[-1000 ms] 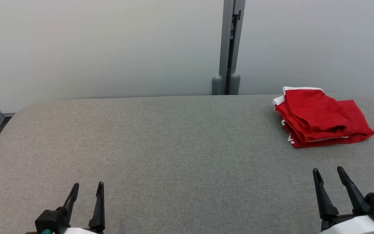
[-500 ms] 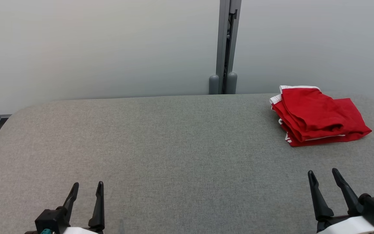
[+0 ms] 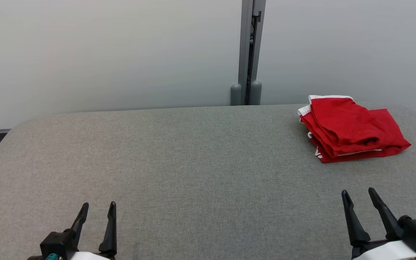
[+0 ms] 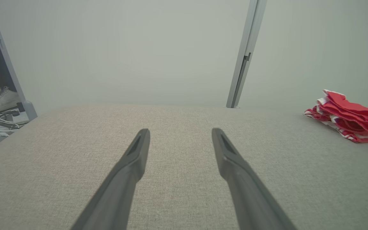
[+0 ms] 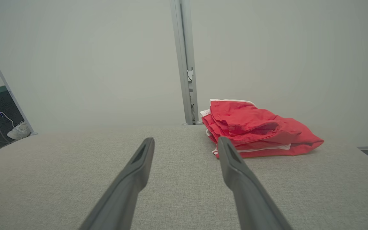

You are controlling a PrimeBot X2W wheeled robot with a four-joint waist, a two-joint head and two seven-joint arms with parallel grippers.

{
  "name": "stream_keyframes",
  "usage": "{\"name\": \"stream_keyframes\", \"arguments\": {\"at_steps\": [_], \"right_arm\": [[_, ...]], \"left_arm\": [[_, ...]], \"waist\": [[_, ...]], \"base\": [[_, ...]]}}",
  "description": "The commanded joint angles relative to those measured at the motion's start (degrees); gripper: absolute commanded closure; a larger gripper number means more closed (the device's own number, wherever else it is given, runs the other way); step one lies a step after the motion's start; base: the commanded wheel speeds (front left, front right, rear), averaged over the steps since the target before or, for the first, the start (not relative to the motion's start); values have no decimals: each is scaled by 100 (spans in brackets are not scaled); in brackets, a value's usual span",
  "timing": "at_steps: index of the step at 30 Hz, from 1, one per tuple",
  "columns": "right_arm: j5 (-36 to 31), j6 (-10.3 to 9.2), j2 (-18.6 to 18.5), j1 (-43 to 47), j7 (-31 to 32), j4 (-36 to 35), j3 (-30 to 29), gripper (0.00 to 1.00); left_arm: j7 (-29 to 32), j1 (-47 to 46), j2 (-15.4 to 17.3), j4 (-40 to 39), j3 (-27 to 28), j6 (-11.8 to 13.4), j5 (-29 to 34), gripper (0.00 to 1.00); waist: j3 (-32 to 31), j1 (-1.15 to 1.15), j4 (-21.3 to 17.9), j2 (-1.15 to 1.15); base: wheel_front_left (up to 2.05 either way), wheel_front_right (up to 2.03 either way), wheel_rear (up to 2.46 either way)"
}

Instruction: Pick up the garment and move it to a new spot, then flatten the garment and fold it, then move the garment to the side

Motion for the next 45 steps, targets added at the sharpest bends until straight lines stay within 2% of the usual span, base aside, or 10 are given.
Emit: {"name": "stream_keyframes", "arguments": {"at_steps": [1, 15, 16, 21, 36, 45], "right_arm": [[3, 3, -16, -40, -4, 11, 19, 0], [48, 3, -32, -67, -4, 40, 33, 0], [26, 0, 1, -1, 0, 20, 39, 100], [103, 0, 103, 113, 40, 219, 68, 100], [1489, 0, 192, -372, 657, 466, -354, 100], [2137, 0, 233, -594, 936, 584, -542, 100]], "left_arm": [[-14, -104, 13, 6, 31, -29, 16, 0], [-14, -117, 9, 67, -12, -51, -112, 0], [0, -51, -5, 69, -25, -45, -88, 100], [67, 74, -52, 299, -17, -45, -171, 100], [299, -271, -40, 263, -31, -67, -1795, 100], [398, -423, -34, 242, -44, -77, -2546, 100]], "waist": [[-2, 0, -8, 0], [-14, 0, -35, 0], [-15, 0, -36, 0], [-12, 0, -38, 0], [51, 0, -46, 0], [84, 0, -51, 0]], "base": [[0, 0, 0], [0, 0, 0], [0, 0, 0], [0, 0, 0], [0, 0, 0], [0, 0, 0]]}}
